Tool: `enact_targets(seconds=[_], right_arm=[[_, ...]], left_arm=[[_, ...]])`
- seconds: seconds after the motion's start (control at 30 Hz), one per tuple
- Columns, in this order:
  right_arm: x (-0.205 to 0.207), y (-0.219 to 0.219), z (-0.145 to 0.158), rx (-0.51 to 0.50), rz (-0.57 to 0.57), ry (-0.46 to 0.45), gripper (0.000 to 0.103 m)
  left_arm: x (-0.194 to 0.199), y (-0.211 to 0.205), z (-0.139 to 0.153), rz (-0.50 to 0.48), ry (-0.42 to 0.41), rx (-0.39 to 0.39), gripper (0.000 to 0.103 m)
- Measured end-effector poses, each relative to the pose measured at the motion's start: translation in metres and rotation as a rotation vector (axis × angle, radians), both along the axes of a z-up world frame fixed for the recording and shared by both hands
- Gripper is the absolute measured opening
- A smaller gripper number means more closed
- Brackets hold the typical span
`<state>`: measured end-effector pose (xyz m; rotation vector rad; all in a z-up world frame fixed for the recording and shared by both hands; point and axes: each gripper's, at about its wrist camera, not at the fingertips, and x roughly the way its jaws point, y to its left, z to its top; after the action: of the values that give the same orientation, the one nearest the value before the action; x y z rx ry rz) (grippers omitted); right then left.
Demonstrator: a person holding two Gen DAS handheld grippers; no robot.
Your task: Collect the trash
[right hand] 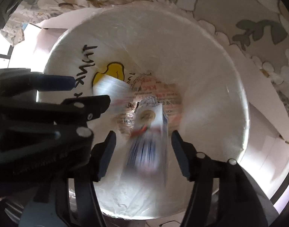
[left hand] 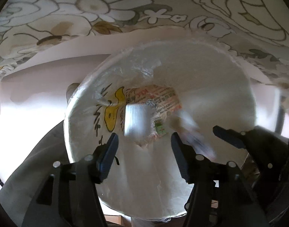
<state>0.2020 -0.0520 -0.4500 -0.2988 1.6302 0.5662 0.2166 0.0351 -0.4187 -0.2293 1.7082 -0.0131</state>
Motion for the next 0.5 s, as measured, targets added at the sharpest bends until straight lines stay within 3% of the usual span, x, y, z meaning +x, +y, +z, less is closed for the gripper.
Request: enact_targets(seconds=[0.5], right_arm=[[-0.011,-0.001,0.015,0.004,-0.001,-0.033,0.062]], left_arm=[[-0.005,0.007,0.001,0.006,0.0,-0.009,0.062]])
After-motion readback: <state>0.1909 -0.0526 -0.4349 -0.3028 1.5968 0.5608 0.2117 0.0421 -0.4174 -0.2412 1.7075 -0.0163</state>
